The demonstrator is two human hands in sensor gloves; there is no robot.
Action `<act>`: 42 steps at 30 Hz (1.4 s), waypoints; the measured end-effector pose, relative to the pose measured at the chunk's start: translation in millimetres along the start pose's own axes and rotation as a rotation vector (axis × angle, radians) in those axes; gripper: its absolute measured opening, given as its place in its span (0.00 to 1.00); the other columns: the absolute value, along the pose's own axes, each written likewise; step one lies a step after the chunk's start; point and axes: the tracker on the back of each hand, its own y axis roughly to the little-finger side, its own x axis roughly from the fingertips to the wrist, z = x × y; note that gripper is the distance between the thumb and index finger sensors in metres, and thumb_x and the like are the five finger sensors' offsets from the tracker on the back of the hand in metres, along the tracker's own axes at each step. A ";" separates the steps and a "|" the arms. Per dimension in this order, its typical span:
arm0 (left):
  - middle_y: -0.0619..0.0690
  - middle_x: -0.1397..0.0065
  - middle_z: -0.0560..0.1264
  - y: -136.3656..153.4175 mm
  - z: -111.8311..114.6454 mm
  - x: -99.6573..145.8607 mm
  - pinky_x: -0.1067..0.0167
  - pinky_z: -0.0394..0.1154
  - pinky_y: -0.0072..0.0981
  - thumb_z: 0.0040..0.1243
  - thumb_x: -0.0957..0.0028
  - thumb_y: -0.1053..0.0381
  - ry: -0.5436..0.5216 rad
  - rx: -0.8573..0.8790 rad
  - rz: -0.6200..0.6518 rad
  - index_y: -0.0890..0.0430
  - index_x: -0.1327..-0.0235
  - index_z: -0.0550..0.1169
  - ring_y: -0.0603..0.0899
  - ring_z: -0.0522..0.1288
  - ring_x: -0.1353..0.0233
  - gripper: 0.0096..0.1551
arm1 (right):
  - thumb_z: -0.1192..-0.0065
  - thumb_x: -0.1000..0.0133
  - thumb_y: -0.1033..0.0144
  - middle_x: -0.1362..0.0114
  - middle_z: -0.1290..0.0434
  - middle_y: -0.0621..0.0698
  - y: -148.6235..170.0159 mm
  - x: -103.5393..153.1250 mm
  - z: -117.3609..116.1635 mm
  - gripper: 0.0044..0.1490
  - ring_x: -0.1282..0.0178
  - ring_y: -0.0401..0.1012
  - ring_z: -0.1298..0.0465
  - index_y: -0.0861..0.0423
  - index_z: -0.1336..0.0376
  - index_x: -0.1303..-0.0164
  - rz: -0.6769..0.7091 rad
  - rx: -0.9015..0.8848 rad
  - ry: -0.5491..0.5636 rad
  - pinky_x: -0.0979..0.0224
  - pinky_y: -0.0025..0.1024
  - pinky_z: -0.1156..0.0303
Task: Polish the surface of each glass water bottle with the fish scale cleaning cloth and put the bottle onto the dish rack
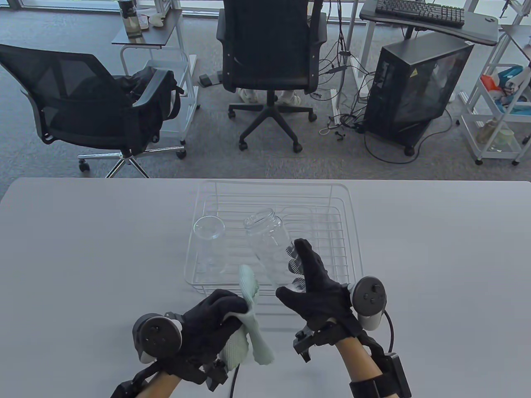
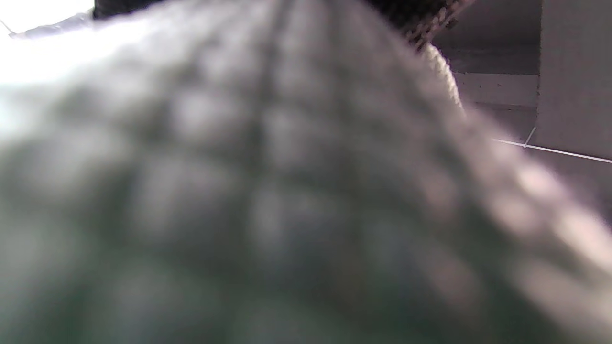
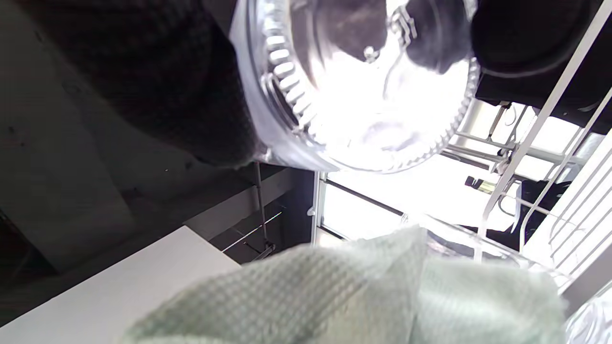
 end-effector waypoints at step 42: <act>0.55 0.35 0.77 62.1 -119.6 32.4 0.42 0.77 0.60 0.67 0.42 0.52 -0.280 0.013 -0.222 0.45 0.36 0.77 0.58 0.81 0.47 0.20 | 0.22 0.49 0.49 0.20 0.44 0.60 18.2 -115.4 -34.1 0.49 0.34 0.70 0.32 0.60 0.43 0.25 0.023 0.633 -0.131 0.42 0.63 0.30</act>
